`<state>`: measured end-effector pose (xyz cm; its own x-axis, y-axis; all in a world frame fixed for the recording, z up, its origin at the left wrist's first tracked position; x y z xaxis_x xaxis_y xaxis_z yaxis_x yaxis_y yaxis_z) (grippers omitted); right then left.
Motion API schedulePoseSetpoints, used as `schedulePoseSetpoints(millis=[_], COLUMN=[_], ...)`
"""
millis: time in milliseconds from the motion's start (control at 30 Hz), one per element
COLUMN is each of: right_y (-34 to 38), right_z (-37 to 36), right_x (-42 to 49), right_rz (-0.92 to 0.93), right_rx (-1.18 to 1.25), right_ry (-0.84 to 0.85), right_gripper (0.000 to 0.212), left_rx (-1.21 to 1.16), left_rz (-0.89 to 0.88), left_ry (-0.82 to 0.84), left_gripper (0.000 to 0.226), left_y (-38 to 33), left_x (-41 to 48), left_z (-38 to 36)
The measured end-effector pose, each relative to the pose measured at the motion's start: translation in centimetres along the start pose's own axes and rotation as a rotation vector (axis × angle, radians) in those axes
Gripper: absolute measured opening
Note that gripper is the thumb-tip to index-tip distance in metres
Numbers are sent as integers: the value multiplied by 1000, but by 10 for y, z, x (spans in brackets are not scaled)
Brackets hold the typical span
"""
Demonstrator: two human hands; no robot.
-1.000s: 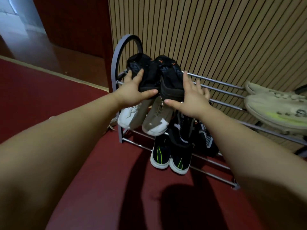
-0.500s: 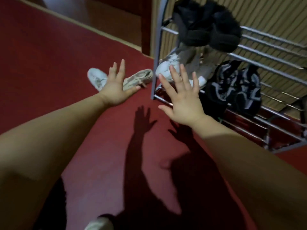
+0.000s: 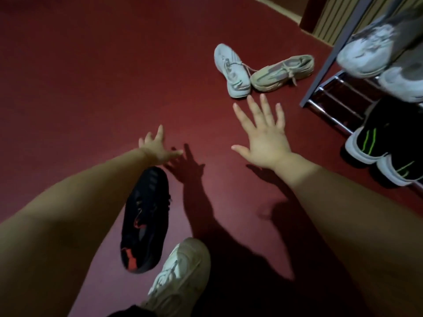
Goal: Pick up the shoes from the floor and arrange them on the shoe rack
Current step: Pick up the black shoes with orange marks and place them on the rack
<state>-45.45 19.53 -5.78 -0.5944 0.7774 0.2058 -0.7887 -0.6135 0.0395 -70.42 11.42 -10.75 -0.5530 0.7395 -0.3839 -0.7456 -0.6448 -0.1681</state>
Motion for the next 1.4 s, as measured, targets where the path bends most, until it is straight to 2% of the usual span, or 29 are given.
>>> schedulePoseSetpoints(millis=[100, 233, 367, 467, 533, 733, 867, 1033, 1100, 1233, 1333, 1400], right_y=[9, 15, 20, 21, 20, 8, -14, -37, -41, -43, -41, -44], right_z=[-14, -29, -36, -40, -40, -41, -40, -42, -43, -41, -41, -34], right_x=[-6, -18, -26, -30, -31, -40, -48, -60, -65, -79, -87, -88], right_rz=[10, 11, 34, 59, 59, 24, -34, -223, -345, -618, -674, -663], right_rx=[35, 94, 139, 155, 173, 223, 207, 312, 442, 856, 980, 1043], right_ry=[37, 72, 104, 123, 124, 135, 161, 209, 232, 295, 361, 326], right_gripper=[92, 92, 93, 92, 92, 94, 93, 93, 96, 108, 117, 117], left_rx=[-55, 122, 192, 22, -23, 125, 168, -22, -147, -352, -475, -537], left_rz=[234, 214, 230, 302, 287, 250, 139, -31, -78, -127, -159, -183], left_ry=[151, 275, 176, 163, 201, 135, 127, 20, -26, -25, 42, 75], left_gripper=[114, 119, 116, 121, 123, 110, 108, 108, 106, 104, 111, 114], left_y=[49, 76, 88, 100, 100, 84, 45, -49, -91, -160, -196, -215], left_x=[-17, -37, -44, -37, -36, -44, -37, -16, -16, -25, -32, -39], left_z=[-41, -76, -82, -80, -83, -84, -76, -47, -34, -22, -23, -20])
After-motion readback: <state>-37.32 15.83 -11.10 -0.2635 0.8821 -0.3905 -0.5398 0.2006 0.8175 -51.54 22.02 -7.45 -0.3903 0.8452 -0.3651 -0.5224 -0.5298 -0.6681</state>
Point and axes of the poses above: each hand's wrist, its own x-axis towards the middle knuckle, its own z-axis out of the back of the hand, y = z × x, the point moved 5 cm from there along x, towards the middle knuckle, and after that the axes turned 12 degrees about -y, right-handed, at the moved point
